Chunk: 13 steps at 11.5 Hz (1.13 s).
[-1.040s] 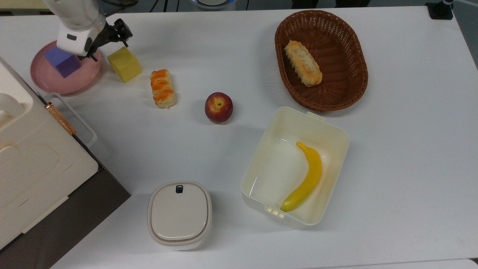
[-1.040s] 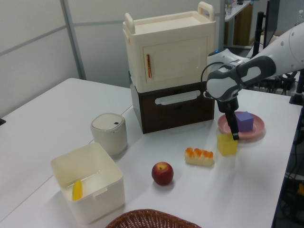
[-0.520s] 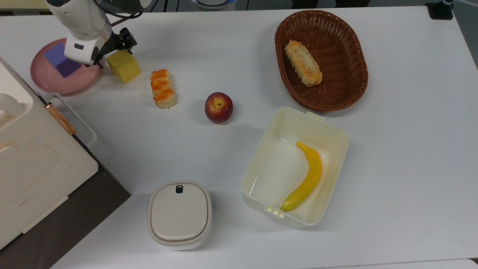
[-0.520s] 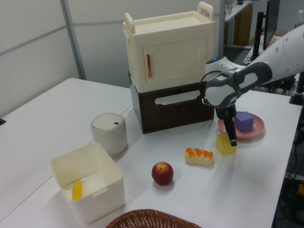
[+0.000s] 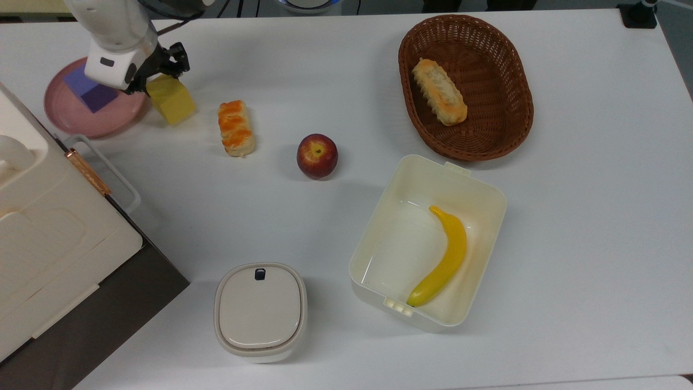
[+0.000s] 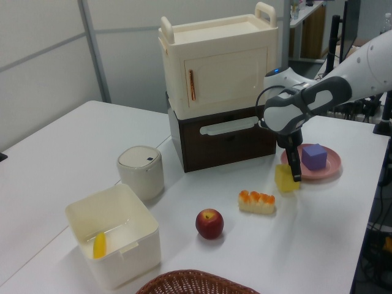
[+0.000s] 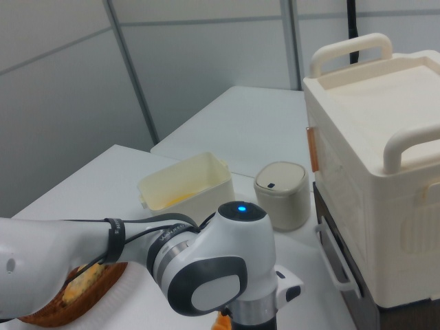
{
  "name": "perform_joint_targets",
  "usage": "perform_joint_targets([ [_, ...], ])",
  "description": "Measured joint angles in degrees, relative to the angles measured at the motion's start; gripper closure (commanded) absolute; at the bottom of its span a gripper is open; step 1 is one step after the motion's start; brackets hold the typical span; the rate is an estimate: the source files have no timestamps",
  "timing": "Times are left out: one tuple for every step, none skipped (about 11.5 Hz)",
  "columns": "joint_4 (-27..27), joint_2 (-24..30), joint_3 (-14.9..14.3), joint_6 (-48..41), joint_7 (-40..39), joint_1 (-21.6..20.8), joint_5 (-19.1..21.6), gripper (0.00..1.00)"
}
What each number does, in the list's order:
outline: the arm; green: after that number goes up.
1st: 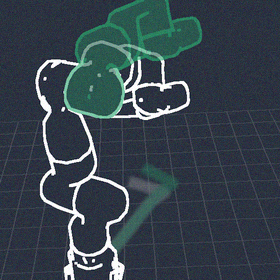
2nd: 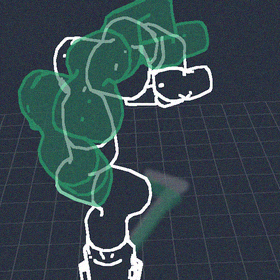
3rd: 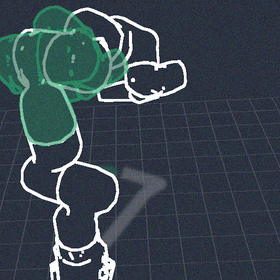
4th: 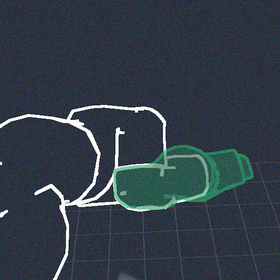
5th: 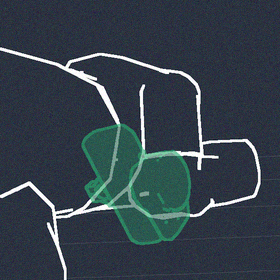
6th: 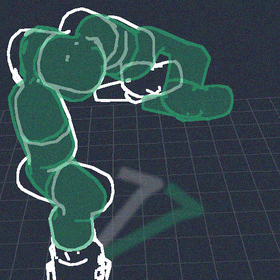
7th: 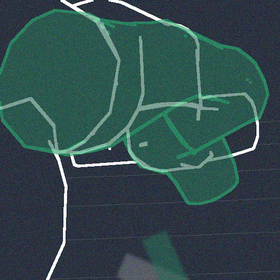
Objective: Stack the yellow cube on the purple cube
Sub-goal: 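Lift the yellow cube and carry it over the purple cube, then lower the yellow cube onto the purple cube and open the gripper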
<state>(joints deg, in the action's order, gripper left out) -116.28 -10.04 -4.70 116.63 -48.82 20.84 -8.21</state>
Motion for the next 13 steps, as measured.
perform_joint_targets([
  [0.2, 0.7, -0.2, 0.0, 0.1, 0.1, 0.0, 0.43],
  [0.3, 1.4, -0.4, 0.0, 0.1, 0.4, 0.0, 0.43],
  [0.5, 2.3, -0.5, 0.0, 0.1, 1.2, 0.0, 0.43],
  [0.7, 3.2, -0.5, -0.2, 0.1, 2.4, 0.0, 0.43],
  [1.0, 3.8, -0.6, -0.2, 0.1, 3.6, 0.0, 0.43],
  [2.1, 4.2, -0.6, -0.5, 0.1, 5.1, 0.0, 0.43],
  [3.3, 4.3, -0.6, -1.2, -0.2, 6.5, -0.1, 0.42],
  [4.5, 4.3, -0.7, -1.4, -1.1, 8.1, -0.1, 0.42],
  [5.2, 4.2, -0.7, -1.5, -2.2, 9.7, -0.1, 0.42],
  [5.8, 3.7, -0.7, -1.5, -3.0, 11.2, -0.4, 0.42],
  [6.7, 2.7, -0.7, -1.5, -3.4, 12.2, -1.1, 0.40],
  [7.7, 1.4, -0.7, -1.5, -3.6, 12.9, -2.1, 0.38],
  [8.6, 0.2, -0.7, -1.5, -4.2, 13.6, -2.9, 0.34],
])
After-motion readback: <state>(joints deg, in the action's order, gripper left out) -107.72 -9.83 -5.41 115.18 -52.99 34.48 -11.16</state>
